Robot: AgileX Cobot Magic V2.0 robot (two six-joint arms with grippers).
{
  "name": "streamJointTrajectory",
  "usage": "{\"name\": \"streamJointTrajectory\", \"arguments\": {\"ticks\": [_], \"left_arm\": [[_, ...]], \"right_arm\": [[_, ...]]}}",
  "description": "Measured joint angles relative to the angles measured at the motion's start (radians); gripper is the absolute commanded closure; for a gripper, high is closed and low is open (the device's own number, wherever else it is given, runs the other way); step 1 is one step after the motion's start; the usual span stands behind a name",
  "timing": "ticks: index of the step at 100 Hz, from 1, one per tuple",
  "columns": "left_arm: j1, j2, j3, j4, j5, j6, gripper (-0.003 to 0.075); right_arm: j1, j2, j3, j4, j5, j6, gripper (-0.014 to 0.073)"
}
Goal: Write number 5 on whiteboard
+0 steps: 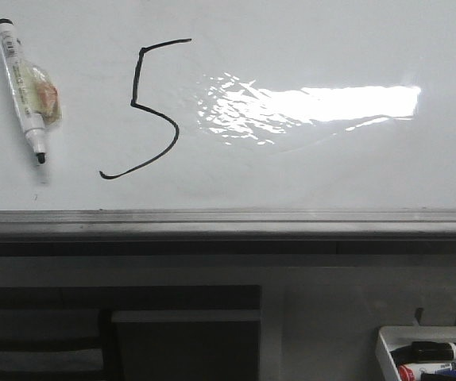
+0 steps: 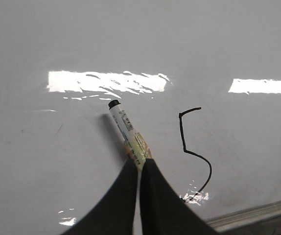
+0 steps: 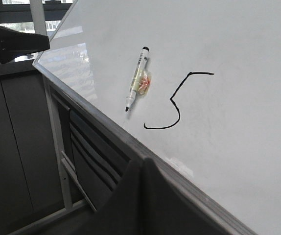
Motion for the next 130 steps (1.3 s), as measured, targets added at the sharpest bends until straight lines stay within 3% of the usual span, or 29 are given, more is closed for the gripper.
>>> {"name": "streamJointTrajectory", "arguments": {"ticks": [69, 78, 85, 93, 107, 130], "left_arm": [[0.0, -0.002, 0.001, 0.0, -0.009, 0.0, 0.0741], [0.0, -0.002, 0.001, -0.052, -0.004, 0.009, 0.0741], [0.002, -0.002, 0.001, -0.128, 0.022, 0.109, 0.0741], [0.024, -0.002, 0.001, -0.262, 0.05, 0.317, 0.0741], [0.127, -0.007, 0.001, -0.469, 0.106, 0.627, 0.0741], [0.353, -0.057, 0.053, -0.527, 0.149, 0.717, 0.0741]], "right_arm": [[0.0, -0.022, 0.013, -0.005, 0.0, 0.0, 0.0655], [0.0, -0.022, 0.013, -0.007, 0.0, 0.0, 0.0655], [0.0, -0.022, 0.013, -0.007, 0.0, 0.0, 0.0655], [0.0, -0.022, 0.013, -0.007, 0.0, -0.002, 0.0655], [0.0, -0.022, 0.013, -0.007, 0.0, -0.002, 0.0655], [0.0, -0.022, 0.013, -0.007, 0.0, -0.002, 0.0655]]}}
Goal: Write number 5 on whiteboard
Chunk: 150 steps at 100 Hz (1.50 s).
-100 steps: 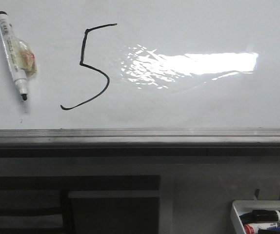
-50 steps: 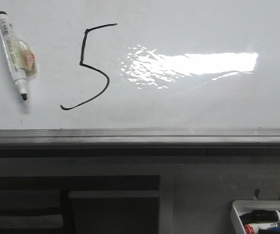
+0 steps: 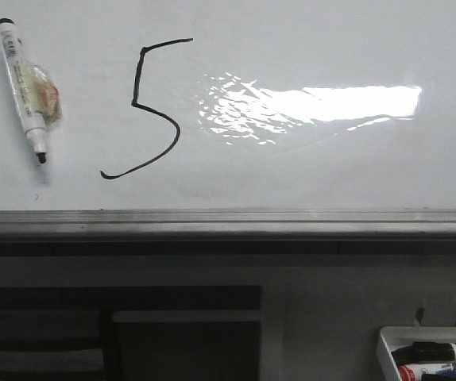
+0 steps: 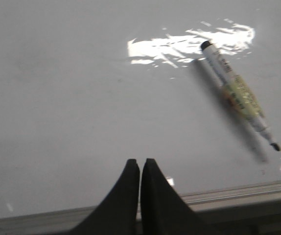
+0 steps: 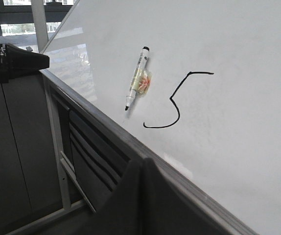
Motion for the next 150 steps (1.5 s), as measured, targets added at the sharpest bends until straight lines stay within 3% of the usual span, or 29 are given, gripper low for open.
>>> {"name": "streamJointTrajectory", "arguments": {"ticks": [20, 40, 54, 150], "left_arm": [[0.133, -0.067, 0.078, 0.021, 0.003, -0.101, 0.0741], [0.153, -0.088, 0.141, 0.067, 0.018, -0.231, 0.0741], [0.153, -0.088, 0.141, 0.078, 0.076, -0.243, 0.0741], [0.153, -0.088, 0.141, 0.08, 0.075, -0.244, 0.0741]], "right_arm": [[0.0, 0.0, 0.0, 0.0, 0.0, 0.0, 0.0655], [0.0, 0.0, 0.0, 0.0, 0.0, 0.0, 0.0655], [0.0, 0.0, 0.0, 0.0, 0.002, 0.002, 0.0655], [0.0, 0.0, 0.0, 0.0, 0.002, 0.0, 0.0655]]}}
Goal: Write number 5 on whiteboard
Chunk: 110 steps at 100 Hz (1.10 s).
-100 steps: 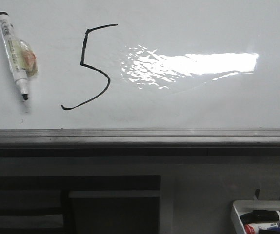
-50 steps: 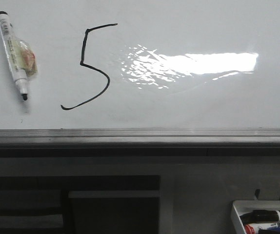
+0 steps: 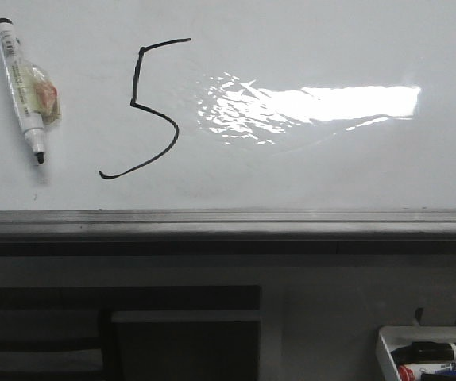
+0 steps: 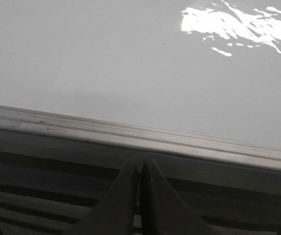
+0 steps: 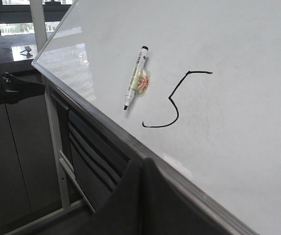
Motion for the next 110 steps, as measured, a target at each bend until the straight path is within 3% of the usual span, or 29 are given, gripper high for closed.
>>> {"name": "streamJointTrajectory", "arguments": {"ticks": [17, 36, 68, 80, 110], "left_arm": [[0.0, 0.0, 0.0, 0.0, 0.0, 0.0, 0.0741], [0.0, 0.0, 0.0, 0.002, 0.0, 0.0, 0.0741], [0.0, 0.0, 0.0, 0.002, 0.0, 0.0, 0.0741], [0.0, 0.0, 0.0, 0.002, 0.0, 0.0, 0.0741], [0.0, 0.0, 0.0, 0.002, 0.0, -0.002, 0.0741]], "right_arm": [[-0.027, 0.0, 0.0, 0.007, 0.0, 0.0, 0.0655], [-0.173, 0.0, 0.0, 0.039, 0.002, -0.041, 0.0655], [-0.695, -0.015, 0.028, 0.059, -0.001, -0.044, 0.0655], [-0.824, -0.065, 0.097, 0.064, -0.005, -0.044, 0.0655], [-0.875, -0.23, 0.252, 0.068, 0.065, -0.047, 0.0655]]}}
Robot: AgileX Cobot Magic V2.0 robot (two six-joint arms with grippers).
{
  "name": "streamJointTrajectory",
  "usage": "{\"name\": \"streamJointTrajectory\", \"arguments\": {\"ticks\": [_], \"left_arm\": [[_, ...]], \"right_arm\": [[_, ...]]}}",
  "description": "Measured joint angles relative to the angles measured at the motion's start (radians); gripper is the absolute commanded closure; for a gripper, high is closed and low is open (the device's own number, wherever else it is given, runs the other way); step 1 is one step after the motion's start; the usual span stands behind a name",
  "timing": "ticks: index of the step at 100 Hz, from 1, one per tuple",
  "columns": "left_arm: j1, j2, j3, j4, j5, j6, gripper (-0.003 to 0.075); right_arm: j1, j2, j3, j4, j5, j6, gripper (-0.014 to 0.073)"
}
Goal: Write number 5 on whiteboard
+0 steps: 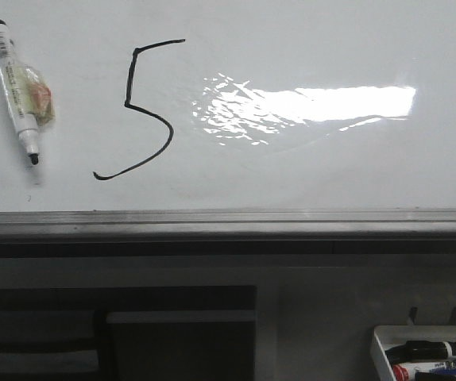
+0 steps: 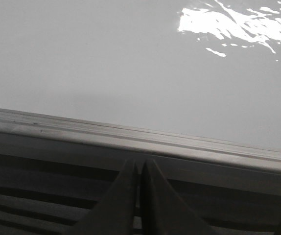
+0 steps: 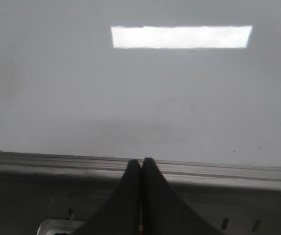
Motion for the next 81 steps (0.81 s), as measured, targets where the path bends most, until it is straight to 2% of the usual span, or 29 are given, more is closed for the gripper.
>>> {"name": "streamJointTrajectory", "arguments": {"ticks": [15, 81], "left_arm": [[0.0, 0.0, 0.0, 0.0, 0.0, 0.0, 0.0741], [0.0, 0.0, 0.0, 0.0, 0.0, 0.0, 0.0741]], "right_arm": [[0.0, -0.013, -0.002, 0.0, 0.144, 0.0, 0.0655], [0.0, -0.013, -0.006, 0.0, 0.165, -0.004, 0.0655]]}}
